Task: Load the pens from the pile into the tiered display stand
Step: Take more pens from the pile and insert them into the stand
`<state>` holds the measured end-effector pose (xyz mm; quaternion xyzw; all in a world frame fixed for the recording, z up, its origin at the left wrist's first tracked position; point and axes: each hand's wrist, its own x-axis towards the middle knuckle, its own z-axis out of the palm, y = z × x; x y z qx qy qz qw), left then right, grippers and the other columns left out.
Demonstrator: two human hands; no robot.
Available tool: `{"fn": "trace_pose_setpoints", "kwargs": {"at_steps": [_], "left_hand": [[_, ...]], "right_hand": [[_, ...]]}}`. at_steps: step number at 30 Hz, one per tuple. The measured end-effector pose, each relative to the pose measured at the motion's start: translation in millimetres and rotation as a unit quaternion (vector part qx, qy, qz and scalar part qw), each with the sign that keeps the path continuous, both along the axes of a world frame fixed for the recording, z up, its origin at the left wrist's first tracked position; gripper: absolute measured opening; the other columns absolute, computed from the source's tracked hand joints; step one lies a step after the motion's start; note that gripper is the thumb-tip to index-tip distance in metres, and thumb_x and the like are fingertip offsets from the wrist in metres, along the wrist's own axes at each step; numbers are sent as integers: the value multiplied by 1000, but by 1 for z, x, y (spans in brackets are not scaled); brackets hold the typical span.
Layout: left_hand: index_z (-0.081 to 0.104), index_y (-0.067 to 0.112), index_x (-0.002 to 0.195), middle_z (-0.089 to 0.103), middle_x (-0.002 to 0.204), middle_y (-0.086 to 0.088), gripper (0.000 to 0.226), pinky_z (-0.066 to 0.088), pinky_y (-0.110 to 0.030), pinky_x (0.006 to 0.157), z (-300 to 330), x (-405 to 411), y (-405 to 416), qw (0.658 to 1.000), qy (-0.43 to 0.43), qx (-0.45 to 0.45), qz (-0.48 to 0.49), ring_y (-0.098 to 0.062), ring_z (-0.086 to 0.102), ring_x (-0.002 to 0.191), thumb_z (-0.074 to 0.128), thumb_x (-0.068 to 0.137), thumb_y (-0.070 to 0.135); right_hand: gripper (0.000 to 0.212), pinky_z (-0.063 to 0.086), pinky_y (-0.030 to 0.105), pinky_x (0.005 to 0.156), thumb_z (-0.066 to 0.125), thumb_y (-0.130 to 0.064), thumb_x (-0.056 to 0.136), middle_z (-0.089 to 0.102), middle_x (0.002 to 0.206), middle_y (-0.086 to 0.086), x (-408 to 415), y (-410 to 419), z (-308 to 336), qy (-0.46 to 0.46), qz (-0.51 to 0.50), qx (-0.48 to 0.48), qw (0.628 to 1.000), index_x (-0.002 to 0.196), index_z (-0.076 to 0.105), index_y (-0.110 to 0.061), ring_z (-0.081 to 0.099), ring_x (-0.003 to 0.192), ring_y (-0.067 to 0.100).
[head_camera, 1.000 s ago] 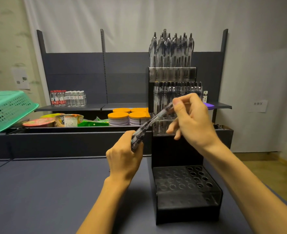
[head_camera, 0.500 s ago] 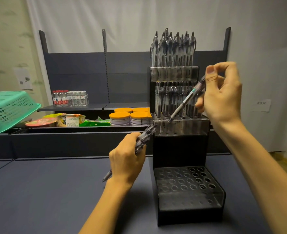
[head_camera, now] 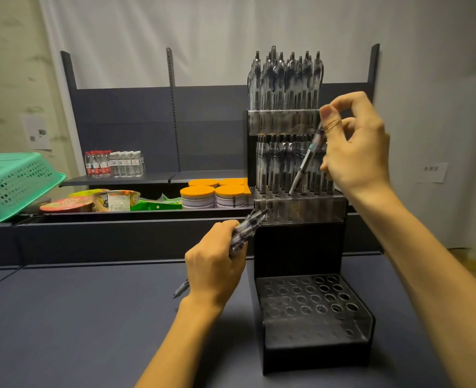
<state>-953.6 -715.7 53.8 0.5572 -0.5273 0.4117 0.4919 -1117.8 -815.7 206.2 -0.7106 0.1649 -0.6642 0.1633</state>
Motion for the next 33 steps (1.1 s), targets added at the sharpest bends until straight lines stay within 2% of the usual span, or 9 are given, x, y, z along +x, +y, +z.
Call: {"fn": "trace_pose_setpoints", "kwargs": {"at_steps": [3, 8, 11, 14, 18, 22, 27, 31, 33], "left_hand": [[64, 10, 91, 64, 71, -2, 20, 38, -17, 45, -1, -1, 0, 1000, 1, 1, 7, -13, 54, 51, 53, 89, 26], [52, 20, 97, 64, 72, -2, 10, 45, -25, 41, -1, 0, 0, 1000, 6, 0, -8, -14, 54, 52, 53, 90, 27], [51, 22, 98, 64, 73, -2, 10, 47, -29, 40, 0, 1, 1, 1000, 6, 3, -13, -14, 54, 53, 52, 90, 27], [51, 22, 98, 64, 73, -2, 10, 46, -25, 41, 1, 0, 0, 1000, 4, 5, -13, -13, 55, 53, 52, 90, 27], [52, 21, 99, 65, 75, -2, 11, 48, -28, 42, -1, 1, -1, 1000, 7, 6, -19, -14, 56, 55, 53, 90, 28], [52, 22, 100, 66, 76, -2, 12, 48, -29, 43, -1, 1, 0, 1000, 6, 10, -19, -15, 57, 56, 54, 89, 28], [52, 22, 98, 65, 75, -2, 11, 46, -24, 43, 0, 1, 0, 1000, 5, 8, -16, -14, 56, 55, 53, 90, 28], [52, 22, 100, 66, 76, -2, 12, 47, -27, 43, 0, 2, 0, 1000, 10, 11, -12, -15, 57, 56, 54, 90, 28], [52, 22, 101, 66, 77, -2, 12, 48, -28, 43, 0, 2, 0, 1000, 11, 11, -12, -15, 57, 57, 53, 90, 27]], "right_hand": [[17, 53, 27, 56, 57, -34, 96, 61, 70, -8, 4, 3, 4, 39, -11, 1, 999, 95, 61, -18, 64, 60, 16], [16, 59, 41, 70, 67, -30, 90, 69, 83, -1, 11, 1, 8, 77, -40, 10, 996, 97, 71, -16, 66, 69, 17], [16, 59, 40, 73, 68, -29, 89, 66, 82, -4, 13, 2, 10, 81, -62, -17, 995, 100, 71, -17, 65, 76, 15], [16, 56, 36, 79, 68, -32, 89, 68, 82, -4, 13, 4, 11, 107, -69, -52, 990, 99, 73, -20, 63, 79, 14], [25, 51, 31, 84, 66, -30, 90, 69, 101, 4, 15, 5, 7, 153, -73, -85, 982, 113, 72, -22, 57, 86, 10], [28, 39, 23, 79, 62, -30, 93, 65, 104, 6, 14, 2, 2, 187, -105, -85, 973, 119, 69, -23, 53, 87, 13], [30, 50, 30, 79, 63, -28, 92, 60, 82, -2, 12, 2, -6, 160, -78, -72, 981, 122, 65, -23, 53, 76, 12], [11, 41, 12, 65, 67, -24, 89, 61, 68, -7, 9, 13, -20, 157, -5, -58, 986, 97, 72, -19, 54, 62, 3], [9, 45, 11, 61, 68, -26, 88, 65, 70, -5, 8, 20, -27, 207, 68, -32, 976, 90, 72, -19, 59, 65, 4]]}}
